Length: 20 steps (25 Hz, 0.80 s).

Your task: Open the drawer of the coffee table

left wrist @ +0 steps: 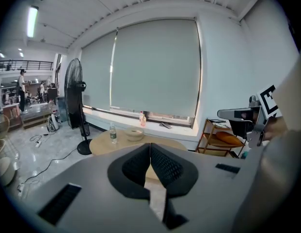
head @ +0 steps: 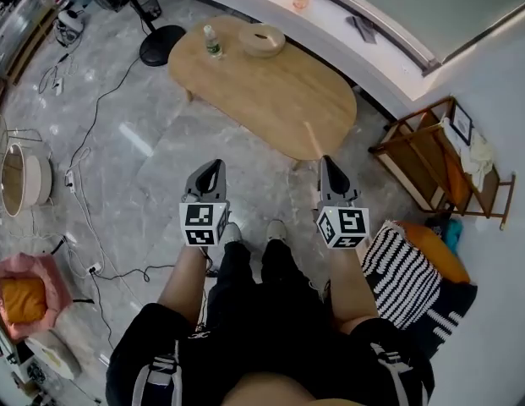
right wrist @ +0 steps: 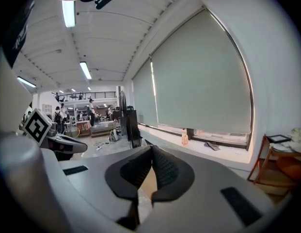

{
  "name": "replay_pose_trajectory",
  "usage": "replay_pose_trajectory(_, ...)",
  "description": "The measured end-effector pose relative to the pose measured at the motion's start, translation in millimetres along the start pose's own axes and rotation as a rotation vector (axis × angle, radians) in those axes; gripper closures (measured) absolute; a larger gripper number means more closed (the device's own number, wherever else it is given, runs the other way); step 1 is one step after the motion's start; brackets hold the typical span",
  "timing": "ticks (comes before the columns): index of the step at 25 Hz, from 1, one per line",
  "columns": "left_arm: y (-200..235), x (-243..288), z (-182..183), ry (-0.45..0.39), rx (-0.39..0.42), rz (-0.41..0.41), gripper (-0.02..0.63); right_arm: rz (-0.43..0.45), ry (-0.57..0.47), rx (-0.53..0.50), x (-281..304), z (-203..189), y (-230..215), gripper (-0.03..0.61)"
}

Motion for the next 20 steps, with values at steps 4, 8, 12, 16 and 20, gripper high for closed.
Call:
replay_pose_trajectory(4, 3, 29, -63, 0.052, -0.010, -0.038, 0.592, -0.033, 0.049, 0.034, 8, -62, -8, 0.563)
replay_pose_trajectory(8, 19, 46, -130, 0.100, -0.049, -0.048, 0.592, -0.071, 0.091, 0.063, 11, -130, -6, 0.563)
replay_pose_trajectory(12, 26, 65, -194, 0.127, -0.070, -0.078, 0.592, -0.112, 0.128, 0.054, 8, -196, -15, 0.563)
replay_pose_trajectory(16, 38, 91, -260, 0.126, -0.102, -0.119, 0.592, -0.149, 0.138, -0.007, 4, -256, -27, 0.563)
replay_pose_trajectory(20, 44, 119, -333, 0.067, -0.133, -0.166, 0.591, -0.191, 0.099, 0.000, -10, -326, -53, 0.563)
Point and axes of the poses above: the fingertips, and each gripper's own axes: x forward along the fingers, y to its left, z out of its top, the point moved 6 cm from there along -x, backward along the fingers, and after that the axes turned 15 degrees about -y, right-handed, at the moved point
